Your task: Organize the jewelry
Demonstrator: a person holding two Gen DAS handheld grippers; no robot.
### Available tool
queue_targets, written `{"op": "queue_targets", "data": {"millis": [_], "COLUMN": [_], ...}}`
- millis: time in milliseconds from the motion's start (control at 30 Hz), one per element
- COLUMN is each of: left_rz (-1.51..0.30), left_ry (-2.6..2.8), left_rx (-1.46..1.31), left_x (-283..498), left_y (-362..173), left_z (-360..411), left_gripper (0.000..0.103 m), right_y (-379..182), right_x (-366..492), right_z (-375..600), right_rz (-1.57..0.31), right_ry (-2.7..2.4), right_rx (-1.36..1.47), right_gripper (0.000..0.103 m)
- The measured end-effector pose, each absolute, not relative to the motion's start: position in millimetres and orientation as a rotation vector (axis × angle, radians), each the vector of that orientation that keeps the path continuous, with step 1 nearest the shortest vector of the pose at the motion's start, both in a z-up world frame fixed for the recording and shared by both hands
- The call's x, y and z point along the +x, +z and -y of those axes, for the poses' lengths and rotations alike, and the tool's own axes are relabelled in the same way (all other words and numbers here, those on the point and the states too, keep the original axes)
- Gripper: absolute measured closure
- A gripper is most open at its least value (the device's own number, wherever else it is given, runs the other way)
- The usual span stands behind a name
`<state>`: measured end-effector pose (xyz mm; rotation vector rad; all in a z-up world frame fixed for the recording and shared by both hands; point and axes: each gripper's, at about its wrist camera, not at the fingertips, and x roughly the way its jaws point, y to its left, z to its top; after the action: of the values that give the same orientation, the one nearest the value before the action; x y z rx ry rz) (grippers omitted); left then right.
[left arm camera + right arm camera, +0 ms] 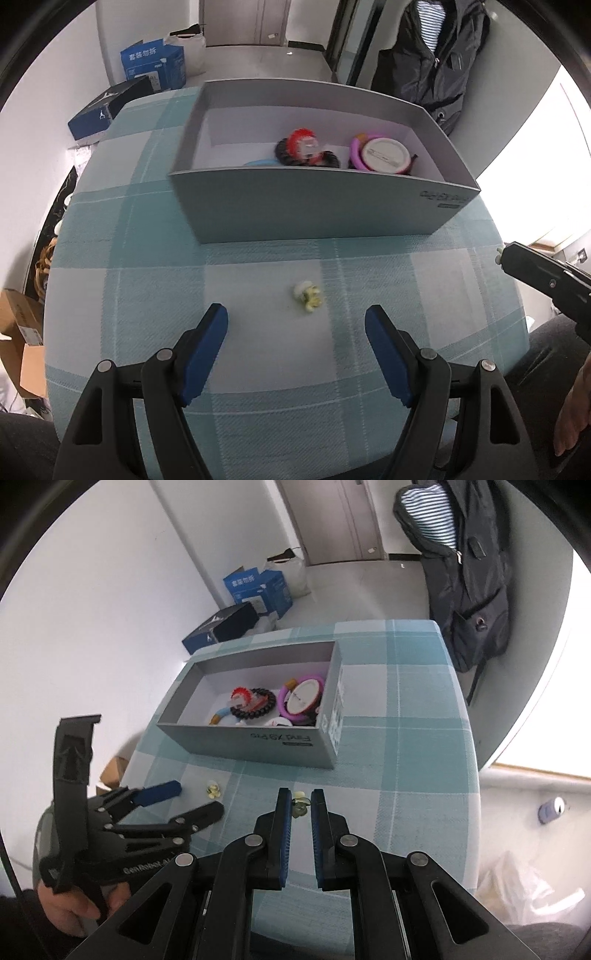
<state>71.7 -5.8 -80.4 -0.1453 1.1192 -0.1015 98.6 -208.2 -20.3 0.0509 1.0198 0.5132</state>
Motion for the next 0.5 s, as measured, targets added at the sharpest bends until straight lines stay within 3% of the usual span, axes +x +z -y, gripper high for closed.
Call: {"op": "queue_targets", "data": {"millis": [100, 300, 433, 500], "left_rz": [-1.120, -1.118, -1.122, -1.121], "left_ry": [-0.099, -0.118, -0.141, -0.157], "left_rx": [-0.103, -0.087, -0.091, -0.085], "left_x": [72.6, 75.9, 78.4, 77.7], "left_y": [-81.0, -78.1, -78.3, -78.3], "left_z": [10.8, 11.5, 12.3, 16.9], "left_gripper": [0.033, 0.064, 0.091, 0.095], "right_y": [-21.1, -20.2, -19.5, -19.4], "right_x": [99.1, 98.9, 98.8, 98.4], "right_z": [210.3, 213.8, 215.2, 215.7], "right_rz": [-1.021, -1.015, -1.012, -1.012], "right_ry": [0.519, 0.525, 0.527, 0.529], "right_rx": [0.059, 0.080, 0.092, 0.094], "right_gripper": [0.094, 0.094, 0.094, 0.094]}}
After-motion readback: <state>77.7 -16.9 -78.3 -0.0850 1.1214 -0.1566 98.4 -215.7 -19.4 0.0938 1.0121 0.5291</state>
